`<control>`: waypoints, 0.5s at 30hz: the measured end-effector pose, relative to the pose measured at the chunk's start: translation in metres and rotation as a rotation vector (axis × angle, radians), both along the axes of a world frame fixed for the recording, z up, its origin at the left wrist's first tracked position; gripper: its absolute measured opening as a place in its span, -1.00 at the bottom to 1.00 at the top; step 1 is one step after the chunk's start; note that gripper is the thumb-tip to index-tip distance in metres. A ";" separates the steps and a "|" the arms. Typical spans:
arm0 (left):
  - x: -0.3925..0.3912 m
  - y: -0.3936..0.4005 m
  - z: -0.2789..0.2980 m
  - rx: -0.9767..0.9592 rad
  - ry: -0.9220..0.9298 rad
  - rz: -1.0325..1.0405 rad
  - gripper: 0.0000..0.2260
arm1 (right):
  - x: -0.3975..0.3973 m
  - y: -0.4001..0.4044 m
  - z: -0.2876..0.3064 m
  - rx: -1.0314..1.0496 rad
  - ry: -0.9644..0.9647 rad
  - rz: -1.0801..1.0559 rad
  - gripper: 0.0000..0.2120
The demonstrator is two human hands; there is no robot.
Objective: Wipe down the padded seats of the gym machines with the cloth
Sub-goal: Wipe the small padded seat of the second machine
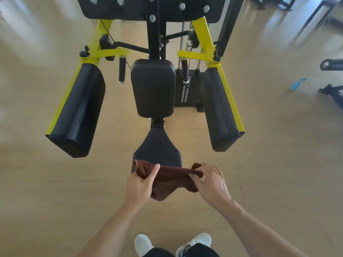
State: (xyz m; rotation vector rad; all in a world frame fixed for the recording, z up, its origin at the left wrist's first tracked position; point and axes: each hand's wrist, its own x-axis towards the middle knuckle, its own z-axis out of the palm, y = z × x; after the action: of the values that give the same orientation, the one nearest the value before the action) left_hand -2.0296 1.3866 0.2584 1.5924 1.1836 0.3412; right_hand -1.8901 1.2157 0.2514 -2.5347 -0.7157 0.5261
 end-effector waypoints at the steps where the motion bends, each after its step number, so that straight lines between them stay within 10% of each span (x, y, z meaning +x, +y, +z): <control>1: -0.002 0.003 -0.003 0.023 0.035 -0.031 -0.60 | 0.004 0.000 0.003 0.019 0.004 -0.003 -0.79; 9: -0.023 0.044 -0.028 -0.125 0.243 -0.033 -0.64 | 0.033 0.026 -0.005 -0.293 0.411 0.066 -0.46; 15: -0.035 0.080 -0.052 -0.076 0.396 -0.113 -0.49 | 0.039 0.057 -0.025 -0.176 0.596 0.068 -0.75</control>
State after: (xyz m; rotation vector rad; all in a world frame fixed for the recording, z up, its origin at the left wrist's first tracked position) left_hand -2.0643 1.4668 0.2067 1.6993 1.3766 -0.0989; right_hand -1.8510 1.2723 0.2260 -2.3137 -0.5440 1.3411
